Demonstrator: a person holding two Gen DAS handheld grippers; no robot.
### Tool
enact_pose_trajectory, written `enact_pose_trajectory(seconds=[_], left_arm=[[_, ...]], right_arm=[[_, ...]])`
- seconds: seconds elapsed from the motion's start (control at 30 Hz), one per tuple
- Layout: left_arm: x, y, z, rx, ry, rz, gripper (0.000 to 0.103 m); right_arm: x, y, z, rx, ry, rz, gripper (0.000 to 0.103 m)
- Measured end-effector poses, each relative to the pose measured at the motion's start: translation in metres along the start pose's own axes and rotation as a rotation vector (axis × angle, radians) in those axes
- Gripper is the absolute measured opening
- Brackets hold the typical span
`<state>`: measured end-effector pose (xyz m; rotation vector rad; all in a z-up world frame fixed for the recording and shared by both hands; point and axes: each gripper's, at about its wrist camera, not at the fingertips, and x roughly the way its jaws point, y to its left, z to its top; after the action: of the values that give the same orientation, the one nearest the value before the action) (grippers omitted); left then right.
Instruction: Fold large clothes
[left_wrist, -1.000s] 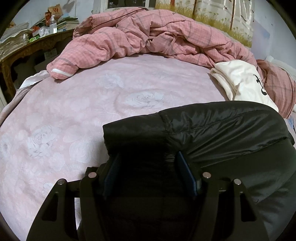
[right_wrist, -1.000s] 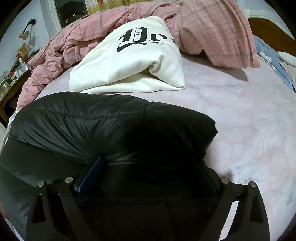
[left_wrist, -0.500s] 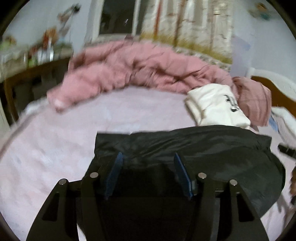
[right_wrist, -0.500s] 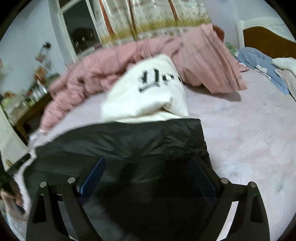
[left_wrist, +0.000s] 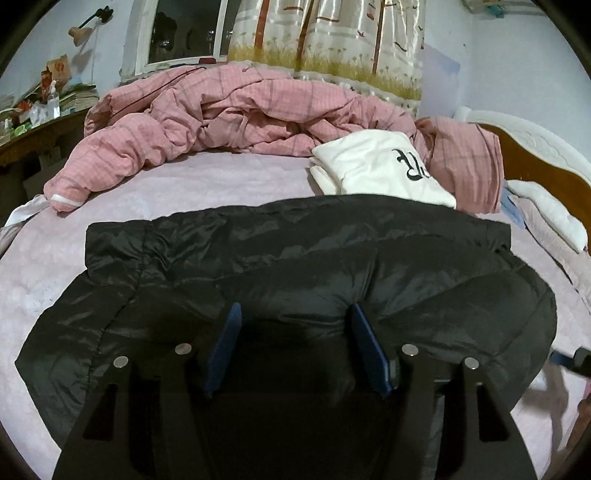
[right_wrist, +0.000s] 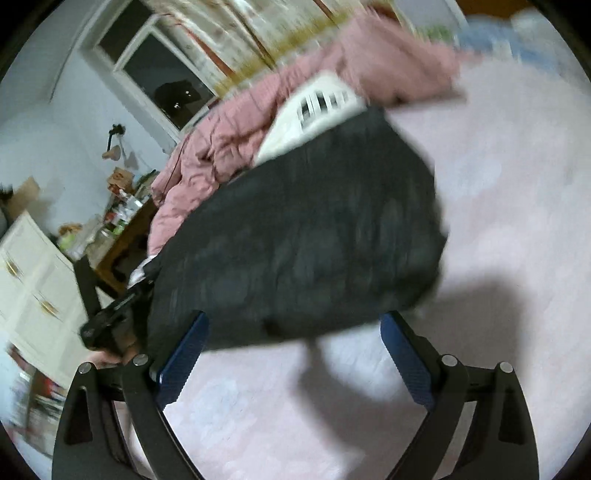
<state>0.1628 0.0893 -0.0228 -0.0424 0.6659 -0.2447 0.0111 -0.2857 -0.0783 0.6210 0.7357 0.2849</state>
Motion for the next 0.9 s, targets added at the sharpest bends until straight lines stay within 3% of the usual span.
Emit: enact_pose_trajectory(seconds=[0.1, 0.17, 0.23, 0.4, 0.63, 0.7, 0.77, 0.8, 0.87, 0.9], left_arm=[[0.006, 0.004, -0.006, -0.005, 0.003, -0.003, 0.065], [0.006, 0.003, -0.007, 0.001, -0.004, 0.003, 0.065], [0.006, 0.002, -0.008, 0.006, -0.008, 0.008, 0.065], [-0.002, 0.001, -0.006, -0.011, -0.017, 0.013, 0.065], [-0.028, -0.001, 0.001, -0.003, -0.081, -0.013, 0.071], [-0.028, 0.001, 0.002, -0.02, -0.081, -0.028, 0.071], [-0.027, 0.001, 0.005, -0.042, -0.07, -0.058, 0.069], [-0.027, -0.001, 0.007, -0.046, -0.066, -0.079, 0.068], [-0.032, -0.009, 0.014, -0.038, -0.07, -0.153, 0.051], [-0.033, -0.016, 0.019, -0.034, -0.061, -0.194, 0.048]], right_arm=[[0.023, -0.015, -0.004, 0.129, 0.031, -0.003, 0.095], [0.024, -0.015, -0.002, 0.183, -0.036, 0.001, 0.103], [0.029, -0.017, 0.003, 0.234, -0.082, 0.014, 0.103], [0.057, -0.017, 0.023, 0.285, -0.153, -0.086, 0.103], [0.078, -0.023, 0.044, 0.332, -0.222, -0.135, 0.103], [0.076, -0.024, 0.045, 0.328, -0.239, -0.129, 0.082], [0.073, -0.025, 0.047, 0.321, -0.254, -0.069, 0.05], [0.069, -0.027, 0.047, 0.324, -0.267, -0.036, 0.045], [0.065, -0.025, 0.046, 0.311, -0.283, -0.011, 0.035], [0.06, -0.019, 0.046, 0.279, -0.298, -0.021, 0.033]])
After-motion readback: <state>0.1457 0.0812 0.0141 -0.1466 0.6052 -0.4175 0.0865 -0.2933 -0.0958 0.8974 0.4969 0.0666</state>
